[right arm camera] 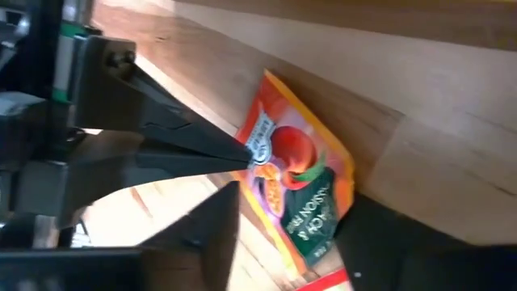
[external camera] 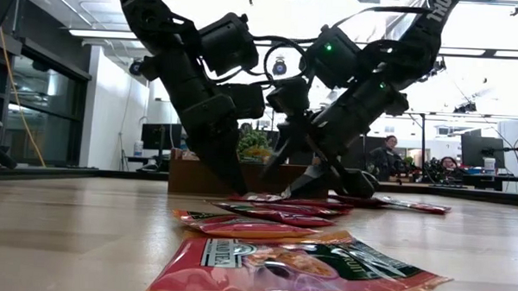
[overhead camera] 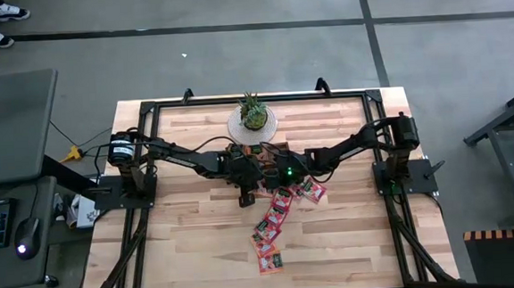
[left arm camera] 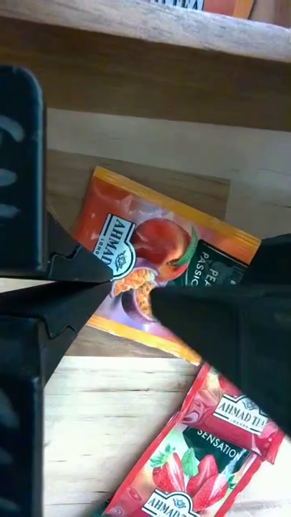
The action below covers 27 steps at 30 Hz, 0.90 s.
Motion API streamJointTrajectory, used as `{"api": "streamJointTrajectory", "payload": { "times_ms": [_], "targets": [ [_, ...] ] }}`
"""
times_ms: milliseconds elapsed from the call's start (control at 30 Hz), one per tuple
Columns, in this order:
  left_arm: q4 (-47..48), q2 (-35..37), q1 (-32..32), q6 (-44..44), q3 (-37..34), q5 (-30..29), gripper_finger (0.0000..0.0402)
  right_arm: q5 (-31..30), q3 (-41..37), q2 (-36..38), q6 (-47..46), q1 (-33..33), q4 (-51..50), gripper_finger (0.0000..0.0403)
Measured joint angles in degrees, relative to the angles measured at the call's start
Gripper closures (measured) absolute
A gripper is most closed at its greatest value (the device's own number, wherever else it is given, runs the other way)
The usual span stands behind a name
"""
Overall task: Pick & Place Tea
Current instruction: Put the top orange tea bag into the middle section of the wooden organizer
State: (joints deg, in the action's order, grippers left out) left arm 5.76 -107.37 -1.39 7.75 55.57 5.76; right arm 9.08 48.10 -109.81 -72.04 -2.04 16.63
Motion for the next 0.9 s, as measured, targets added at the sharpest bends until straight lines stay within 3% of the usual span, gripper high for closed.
{"api": "streamJointTrajectory", "payload": {
  "times_ms": [267,667,900],
  "targets": [
    [0.0,0.0,0.0,0.0,0.0,-0.1,0.0401,0.7,0.0,0.4,1.4,0.1,-1.2,0.039],
    [1.0,2.9,-0.1,-0.5,-0.2,0.1,0.0401,-2.4,-0.3,2.3,2.6,0.7,-1.6,0.0401],
    [7.4,8.2,-0.1,-1.5,-0.2,-0.6,0.0401,-3.2,-0.3,2.4,2.9,2.1,-1.8,0.0402]
  ]
}}
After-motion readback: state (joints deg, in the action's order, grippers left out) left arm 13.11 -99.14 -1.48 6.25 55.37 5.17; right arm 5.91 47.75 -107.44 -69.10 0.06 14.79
